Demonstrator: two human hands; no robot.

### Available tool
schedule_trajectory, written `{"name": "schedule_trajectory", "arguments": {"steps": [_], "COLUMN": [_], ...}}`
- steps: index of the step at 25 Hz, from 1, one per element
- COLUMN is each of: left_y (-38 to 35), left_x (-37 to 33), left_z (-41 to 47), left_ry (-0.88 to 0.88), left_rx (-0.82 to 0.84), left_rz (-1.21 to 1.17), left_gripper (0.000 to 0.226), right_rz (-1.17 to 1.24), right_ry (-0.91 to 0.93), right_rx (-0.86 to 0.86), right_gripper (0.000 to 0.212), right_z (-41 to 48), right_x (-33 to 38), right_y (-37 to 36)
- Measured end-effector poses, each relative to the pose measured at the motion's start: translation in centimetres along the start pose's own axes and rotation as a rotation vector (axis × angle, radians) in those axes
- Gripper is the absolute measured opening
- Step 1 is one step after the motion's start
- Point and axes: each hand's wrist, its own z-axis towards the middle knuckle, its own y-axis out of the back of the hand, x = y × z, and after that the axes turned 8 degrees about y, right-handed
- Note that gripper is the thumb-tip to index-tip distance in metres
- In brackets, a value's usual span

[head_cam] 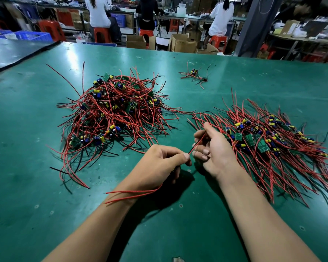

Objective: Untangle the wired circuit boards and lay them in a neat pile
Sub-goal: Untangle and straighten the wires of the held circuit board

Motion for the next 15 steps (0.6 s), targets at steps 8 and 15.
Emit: {"name": "schedule_trajectory", "arguments": {"steps": [8, 15], "left_y": [-0.2, 0.7], "left_x": [-0.4, -0.8], "left_z": [0.0, 0.0], "left_ry": [0.097, 0.123], "left_rx": [-0.02, -0.032], "left_rz": [-0.18, -0.376], "left_gripper": [0.021, 0.014], "right_rz": [-0.092, -0.302], "right_ry": [0.03, 0.059], "right_rx": [0.013, 0.09], "right_gripper": [0.074, 0.053], "right_z": [-0.7, -0.6], "right_x": [0.7, -0.4], "right_y": [0.5, 0.9]}}
